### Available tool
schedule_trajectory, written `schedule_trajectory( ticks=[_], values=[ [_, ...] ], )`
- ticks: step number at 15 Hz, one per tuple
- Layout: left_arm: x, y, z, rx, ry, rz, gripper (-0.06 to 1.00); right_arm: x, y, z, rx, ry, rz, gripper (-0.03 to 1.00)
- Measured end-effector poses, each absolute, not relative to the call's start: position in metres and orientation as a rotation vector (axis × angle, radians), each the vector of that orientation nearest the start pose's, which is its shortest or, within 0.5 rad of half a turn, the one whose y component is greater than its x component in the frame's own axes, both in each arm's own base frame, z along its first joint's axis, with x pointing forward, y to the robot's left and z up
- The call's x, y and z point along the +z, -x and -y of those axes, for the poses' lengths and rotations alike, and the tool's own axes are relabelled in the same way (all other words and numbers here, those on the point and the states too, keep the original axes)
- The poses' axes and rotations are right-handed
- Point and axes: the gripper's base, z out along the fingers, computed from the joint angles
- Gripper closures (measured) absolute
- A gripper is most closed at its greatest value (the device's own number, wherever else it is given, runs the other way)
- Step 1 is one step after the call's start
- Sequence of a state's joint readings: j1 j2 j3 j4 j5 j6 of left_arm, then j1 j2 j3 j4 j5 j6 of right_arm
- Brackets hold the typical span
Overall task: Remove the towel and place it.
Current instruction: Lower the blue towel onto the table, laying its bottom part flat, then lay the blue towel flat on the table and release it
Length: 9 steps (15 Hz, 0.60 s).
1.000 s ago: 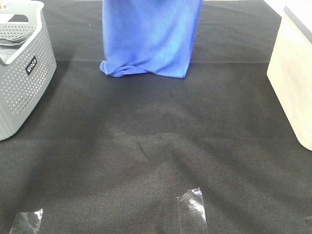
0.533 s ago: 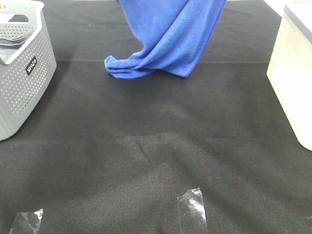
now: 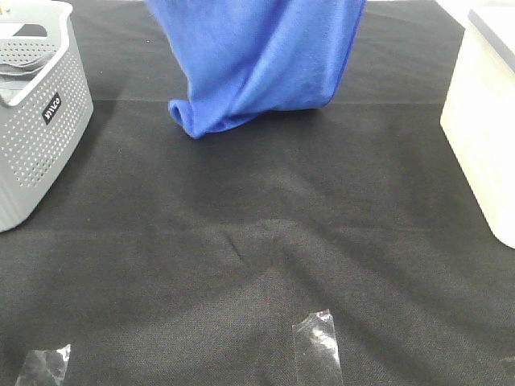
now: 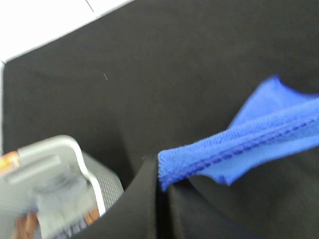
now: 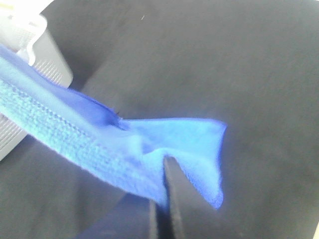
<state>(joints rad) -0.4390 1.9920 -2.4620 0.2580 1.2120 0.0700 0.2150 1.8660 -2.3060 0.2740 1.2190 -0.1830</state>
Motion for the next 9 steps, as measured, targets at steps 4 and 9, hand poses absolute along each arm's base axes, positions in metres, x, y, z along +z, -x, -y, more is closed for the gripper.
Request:
schedule_trajectory(
  ticks=[4,9],
  values=[
    [0.456,-0.332,0.142,0.032,-0.559,-2.274,0.94,0.456,-0.337,-0.102,0.423,0.484,-2.316,0.97],
    [0.442,-0.251,0.12,-0.155,-0.603,-2.353,0.94,0.445,-0.264,-0.093,0.509,0.46,-2.39,0.97]
  ],
)
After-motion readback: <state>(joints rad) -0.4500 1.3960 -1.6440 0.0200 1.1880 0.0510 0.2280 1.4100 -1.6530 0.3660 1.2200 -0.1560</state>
